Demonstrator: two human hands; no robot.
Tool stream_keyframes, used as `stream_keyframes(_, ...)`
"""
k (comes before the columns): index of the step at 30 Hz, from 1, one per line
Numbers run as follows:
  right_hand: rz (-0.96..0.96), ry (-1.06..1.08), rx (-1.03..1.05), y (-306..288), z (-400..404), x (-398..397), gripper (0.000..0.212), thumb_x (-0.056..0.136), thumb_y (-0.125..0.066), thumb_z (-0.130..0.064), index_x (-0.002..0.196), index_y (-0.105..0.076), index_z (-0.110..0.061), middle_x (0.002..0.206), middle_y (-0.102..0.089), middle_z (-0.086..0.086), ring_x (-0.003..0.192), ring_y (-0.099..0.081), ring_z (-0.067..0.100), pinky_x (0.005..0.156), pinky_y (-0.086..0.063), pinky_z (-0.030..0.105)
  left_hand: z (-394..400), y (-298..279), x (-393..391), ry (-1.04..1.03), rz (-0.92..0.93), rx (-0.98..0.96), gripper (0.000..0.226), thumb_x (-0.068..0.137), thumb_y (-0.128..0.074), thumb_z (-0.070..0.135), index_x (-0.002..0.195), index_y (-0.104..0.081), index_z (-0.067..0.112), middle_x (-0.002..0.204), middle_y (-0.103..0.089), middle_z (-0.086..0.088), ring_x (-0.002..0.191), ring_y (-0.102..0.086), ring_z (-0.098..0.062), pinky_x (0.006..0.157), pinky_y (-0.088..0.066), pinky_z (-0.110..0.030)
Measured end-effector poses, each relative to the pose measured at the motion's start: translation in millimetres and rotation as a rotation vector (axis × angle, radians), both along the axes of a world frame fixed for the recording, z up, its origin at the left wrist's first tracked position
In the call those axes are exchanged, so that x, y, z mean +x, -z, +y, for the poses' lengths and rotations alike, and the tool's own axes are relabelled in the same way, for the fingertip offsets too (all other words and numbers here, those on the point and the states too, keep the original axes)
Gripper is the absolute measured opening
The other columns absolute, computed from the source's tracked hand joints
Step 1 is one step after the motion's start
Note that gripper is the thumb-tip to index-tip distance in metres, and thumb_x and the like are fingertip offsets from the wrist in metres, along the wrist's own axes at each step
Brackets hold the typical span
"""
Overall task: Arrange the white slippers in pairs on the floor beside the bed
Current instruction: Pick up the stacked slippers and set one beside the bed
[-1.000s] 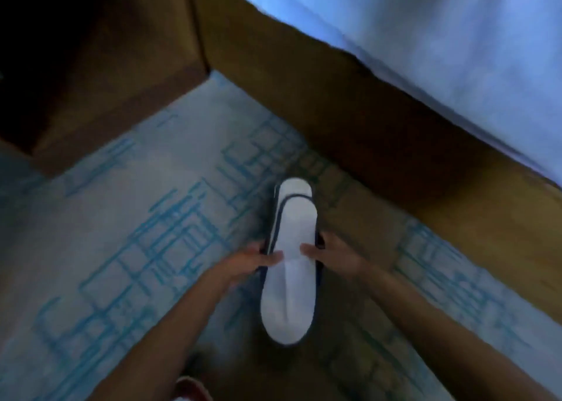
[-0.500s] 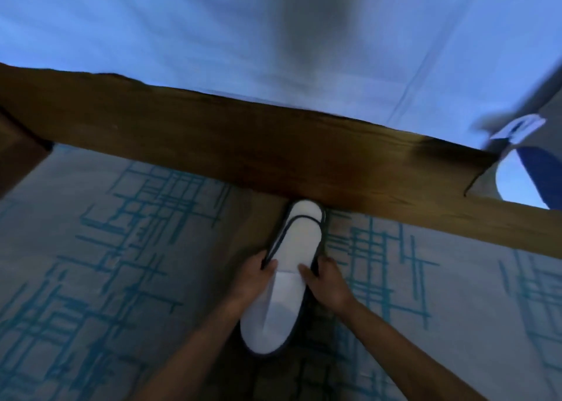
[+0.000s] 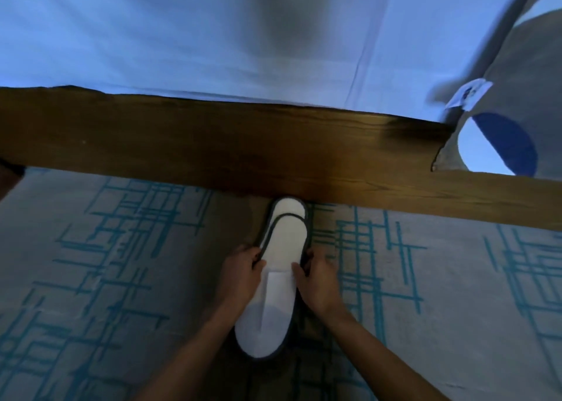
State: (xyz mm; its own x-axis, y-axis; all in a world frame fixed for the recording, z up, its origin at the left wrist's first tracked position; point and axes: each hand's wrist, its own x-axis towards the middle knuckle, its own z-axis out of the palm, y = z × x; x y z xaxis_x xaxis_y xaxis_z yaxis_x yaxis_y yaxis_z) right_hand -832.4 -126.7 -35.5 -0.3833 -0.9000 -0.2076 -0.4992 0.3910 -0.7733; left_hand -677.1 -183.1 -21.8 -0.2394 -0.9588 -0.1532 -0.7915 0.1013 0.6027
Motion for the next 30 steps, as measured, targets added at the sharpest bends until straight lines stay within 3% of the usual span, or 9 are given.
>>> stream_keyframes(3,-0.063,0.000,-0.024,-0.2,2.2,-0.5,0.017,0.088,-0.057,-0.017,0.102,-0.050,-0.012,0.084,-0.059,0.001,0.074,-0.057,0.015,0.052,-0.036,0.013,0.9,-1.7,-2.4,-0.011,0.032,0.000,0.026,0.092,-0.057,0.010,0.117,-0.066,0.010,0.113,-0.063,-0.017,0.095,-0.062,-0.024,0.080,-0.045,-0.023)
stream_keyframes(8,-0.127,0.028,-0.043,-16.2,8.6,-18.2,0.023,0.086,-0.056,-0.011,0.109,-0.055,-0.013,0.091,-0.063,0.001,0.080,-0.059,0.013,0.055,-0.039,0.007,7.0,-5.9,-11.7,0.025,0.086,0.030,0.028,0.096,-0.048,0.011,0.119,-0.065,0.014,0.107,-0.057,-0.009,0.095,-0.058,-0.020,0.082,-0.048,-0.026)
stream_keyframes(12,-0.094,0.104,-0.065,-24.8,22.6,-47.6,0.024,0.084,-0.058,-0.008,0.108,-0.058,-0.012,0.090,-0.062,-0.002,0.079,-0.058,0.012,0.053,-0.039,0.000,18.8,-9.7,-41.4,0.089,0.147,0.004,0.023,0.097,-0.047,0.012,0.108,-0.068,0.014,0.100,-0.057,-0.004,0.090,-0.055,-0.015,0.087,-0.049,-0.029)
stream_keyframes(14,-0.079,0.151,-0.037,-28.1,32.7,-66.0,0.029,0.084,-0.058,-0.011,0.112,-0.057,-0.016,0.091,-0.065,0.000,0.081,-0.060,0.015,0.055,-0.039,0.005,26.2,-9.4,-60.0,0.126,0.161,-0.015,0.021,0.097,-0.048,0.014,0.101,-0.068,0.013,0.096,-0.062,-0.004,0.088,-0.058,-0.016,0.086,-0.050,-0.031)
stream_keyframes(16,-0.050,0.203,-0.014,-27.3,42.4,-85.8,0.034,0.083,-0.059,-0.013,0.116,-0.056,-0.017,0.093,-0.069,0.007,0.082,-0.064,0.021,0.063,-0.043,0.021,32.8,-9.7,-81.8,0.156,0.176,0.007,0.022,0.097,-0.047,0.012,0.109,-0.065,0.009,0.103,-0.065,-0.010,0.093,-0.059,-0.018,0.088,-0.048,-0.029)
stream_keyframes(20,0.002,0.261,0.042,-22.1,60.6,-122.5,0.037,0.084,-0.059,-0.013,0.120,-0.056,-0.018,0.080,-0.063,0.003,0.067,-0.058,0.015,0.055,-0.041,0.021,42.4,-7.7,-127.2,0.260,0.154,0.044,0.036,0.095,-0.045,0.006,0.129,-0.057,0.010,0.118,-0.061,-0.019,0.105,-0.058,-0.029,0.098,-0.041,-0.029)
stream_keyframes(24,0.014,0.322,0.045,-16.2,76.1,-151.1,0.037,0.083,-0.058,-0.006,0.120,-0.058,-0.011,0.105,-0.069,0.016,0.096,-0.064,0.032,0.077,-0.048,0.032,49.5,-3.6,-164.0,0.319,0.142,0.087,0.038,0.094,-0.046,0.004,0.129,-0.057,0.010,0.117,-0.062,-0.021,0.106,-0.059,-0.030,0.098,-0.040,-0.027)
stream_keyframes(28,0.018,0.350,0.011,-11.0,83.7,-173.6,0.045,0.082,-0.054,0.001,0.125,-0.057,-0.014,0.118,-0.066,0.008,0.110,-0.059,0.023,0.085,-0.041,0.024,53.2,3.9,-195.8,0.359,0.102,0.127,0.036,0.094,-0.045,0.005,0.127,-0.059,0.013,0.113,-0.061,-0.019,0.100,-0.060,-0.031,0.090,-0.045,-0.029)
stream_keyframes(30,0.024,0.351,0.028,-9.7,85.6,-183.2,0.052,0.079,-0.051,0.004,0.126,-0.055,-0.018,0.111,-0.067,0.004,0.103,-0.060,0.018,0.083,-0.042,0.023,56.0,9.1,-206.6,0.366,0.093,0.142,0.034,0.094,-0.045,0.006,0.124,-0.061,0.012,0.114,-0.060,-0.017,0.100,-0.060,-0.028,0.093,-0.048,-0.032)
